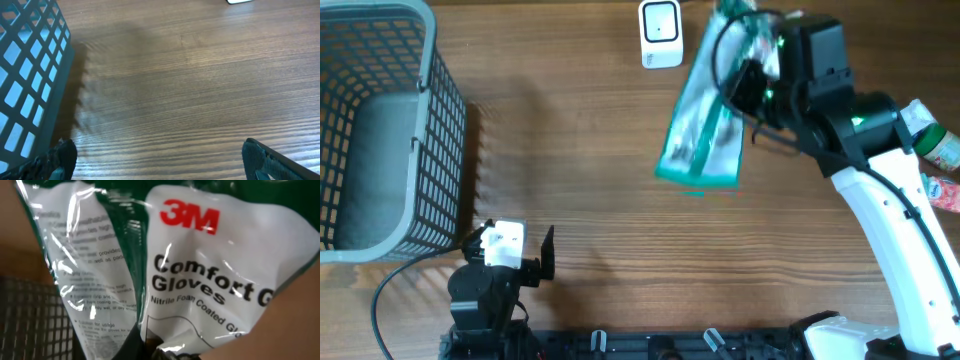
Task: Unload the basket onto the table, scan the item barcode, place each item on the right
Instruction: 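Lift glove pack up to the scanner face with right gripper, then hold glove pack against the scanner with right gripper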
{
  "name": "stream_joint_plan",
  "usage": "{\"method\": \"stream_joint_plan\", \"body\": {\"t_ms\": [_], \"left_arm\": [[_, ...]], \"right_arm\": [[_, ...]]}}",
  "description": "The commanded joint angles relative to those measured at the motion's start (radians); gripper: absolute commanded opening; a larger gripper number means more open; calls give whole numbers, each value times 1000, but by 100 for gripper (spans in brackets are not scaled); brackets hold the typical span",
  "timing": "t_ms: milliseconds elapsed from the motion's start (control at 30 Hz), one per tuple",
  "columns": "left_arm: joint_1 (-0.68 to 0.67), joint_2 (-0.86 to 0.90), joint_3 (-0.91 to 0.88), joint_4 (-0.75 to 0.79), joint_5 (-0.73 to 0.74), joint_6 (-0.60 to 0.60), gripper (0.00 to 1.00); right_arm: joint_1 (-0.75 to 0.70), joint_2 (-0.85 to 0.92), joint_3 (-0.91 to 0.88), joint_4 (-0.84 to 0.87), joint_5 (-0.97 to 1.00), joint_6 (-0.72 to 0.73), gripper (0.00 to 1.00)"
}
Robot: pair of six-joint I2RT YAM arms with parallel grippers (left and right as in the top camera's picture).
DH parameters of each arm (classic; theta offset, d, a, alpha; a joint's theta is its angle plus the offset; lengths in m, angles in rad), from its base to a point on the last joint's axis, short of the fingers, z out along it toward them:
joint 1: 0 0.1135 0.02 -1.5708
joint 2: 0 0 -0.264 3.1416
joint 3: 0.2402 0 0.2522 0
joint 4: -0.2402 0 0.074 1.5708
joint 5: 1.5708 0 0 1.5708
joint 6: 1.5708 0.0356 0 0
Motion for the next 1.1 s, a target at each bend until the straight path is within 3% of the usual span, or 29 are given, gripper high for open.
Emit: {"method": "stream_joint_plan", "body": {"t_ms": [0, 167, 300, 500, 800, 967, 1067], "left_arm": [[-1, -5, -1, 3, 8, 12, 100], [-1, -5, -1, 3, 8, 11, 100], [-1, -5, -1, 3, 8, 12, 100], [-1, -5, -1, 3, 8, 12, 100], [-1, -5, -1, 3, 8, 12, 100], [-1, -5, -1, 3, 8, 11, 100], [-1, -5, -1, 3, 8, 11, 100]], "right_arm": [[0, 0, 8, 137, 103, -235, 5], [7, 80, 6, 356, 380, -204, 5], [59, 185, 6, 520, 584, -346, 5], [176, 338, 6, 911, 1193, -393, 5], [228, 552, 6, 1379, 1189, -613, 5], [228, 687, 6, 1720, 1091, -851, 4], [228, 743, 6, 1796, 967, -940, 5]]}}
